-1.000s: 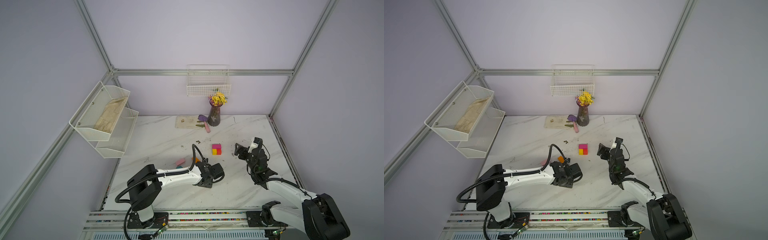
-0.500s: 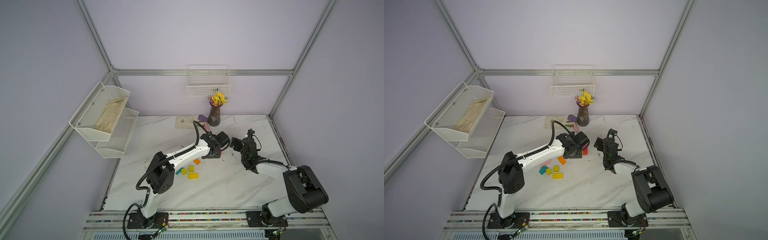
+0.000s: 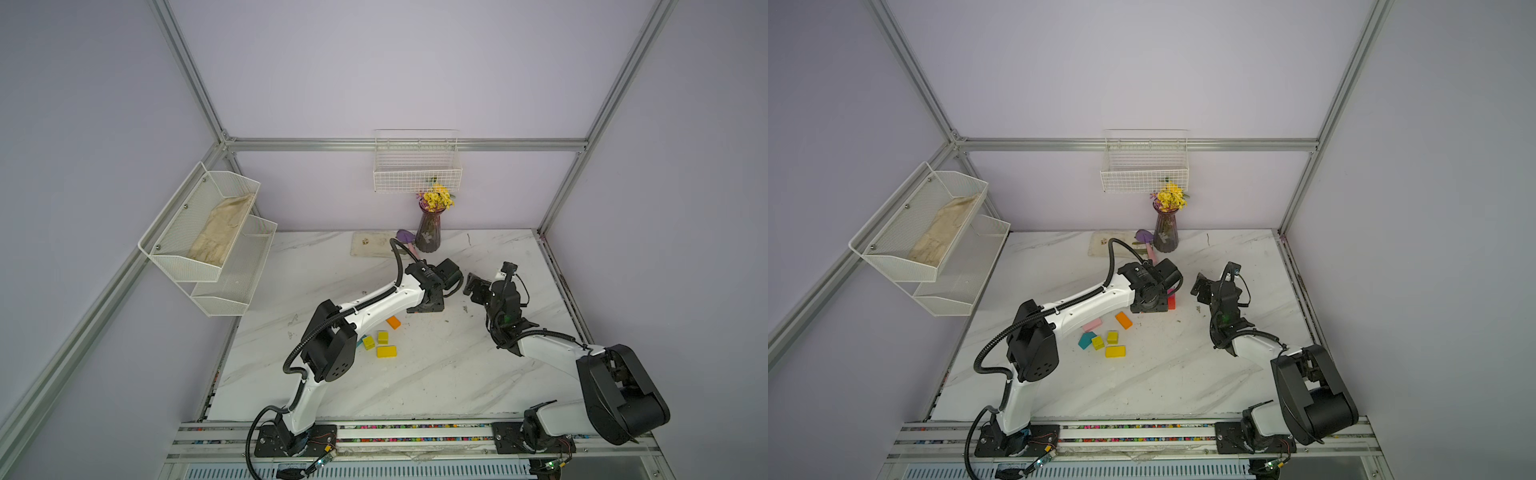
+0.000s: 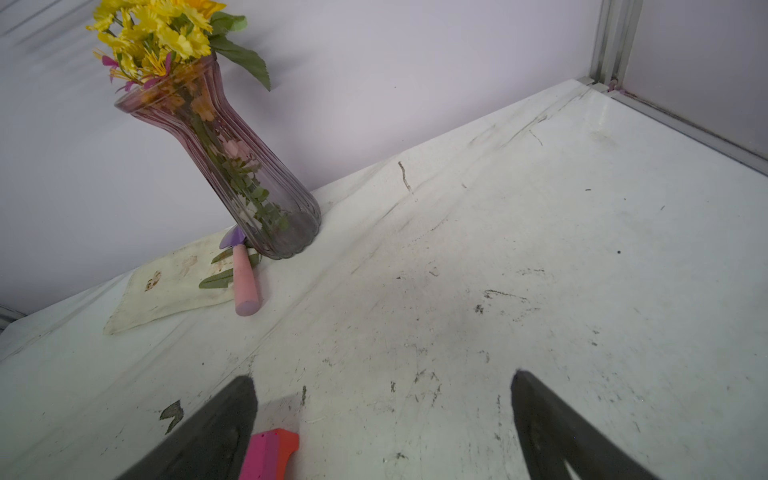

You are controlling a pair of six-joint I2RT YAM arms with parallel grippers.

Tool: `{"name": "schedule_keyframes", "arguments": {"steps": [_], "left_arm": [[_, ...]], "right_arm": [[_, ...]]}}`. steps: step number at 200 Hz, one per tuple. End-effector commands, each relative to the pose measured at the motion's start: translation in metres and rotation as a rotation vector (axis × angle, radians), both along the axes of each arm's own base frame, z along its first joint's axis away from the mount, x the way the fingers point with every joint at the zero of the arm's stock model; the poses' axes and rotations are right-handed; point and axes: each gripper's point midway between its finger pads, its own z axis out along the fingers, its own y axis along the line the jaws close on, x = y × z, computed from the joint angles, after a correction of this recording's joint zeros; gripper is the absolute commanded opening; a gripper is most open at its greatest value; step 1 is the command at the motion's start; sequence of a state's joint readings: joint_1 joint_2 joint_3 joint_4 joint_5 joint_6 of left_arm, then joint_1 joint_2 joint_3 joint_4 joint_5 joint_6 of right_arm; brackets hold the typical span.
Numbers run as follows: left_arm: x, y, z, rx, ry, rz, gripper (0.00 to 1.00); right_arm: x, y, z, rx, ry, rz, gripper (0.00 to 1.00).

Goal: Build the wood block tower

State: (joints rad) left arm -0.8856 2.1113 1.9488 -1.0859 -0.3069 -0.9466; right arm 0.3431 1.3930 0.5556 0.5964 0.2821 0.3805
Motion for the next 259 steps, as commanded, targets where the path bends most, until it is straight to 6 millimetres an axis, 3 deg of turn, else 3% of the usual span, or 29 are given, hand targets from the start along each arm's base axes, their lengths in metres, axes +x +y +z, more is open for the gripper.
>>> {"name": "schedule_keyframes", "arguments": {"steps": [1,18,25,48,259], "left_arm": [[0.018,-0.02,0.034,-0.087,-0.07,-0.022,0.49],[0.02,-0.028,0.03,-0.105,-0.057,-0.032,0.48],[0.021,-0.029,0.028,-0.107,-0.052,-0.032,0.48],[0.025,-0.035,0.019,-0.113,-0.043,-0.033,0.47],[0.066,-0.048,-0.025,-0.154,0.012,-0.035,0.48]], "right_arm": [[0.0,-0.004,0.011,0.014,-0.043,-0.026,0.97],[-0.002,-0.006,0.007,0.013,-0.039,-0.039,0.97],[-0.005,-0.009,0.019,0.025,-0.071,-0.048,0.97],[-0.008,-0.012,0.02,0.032,-0.082,-0.06,0.97],[-0.01,-0.014,0.021,0.048,-0.086,-0.055,0.97]]}}
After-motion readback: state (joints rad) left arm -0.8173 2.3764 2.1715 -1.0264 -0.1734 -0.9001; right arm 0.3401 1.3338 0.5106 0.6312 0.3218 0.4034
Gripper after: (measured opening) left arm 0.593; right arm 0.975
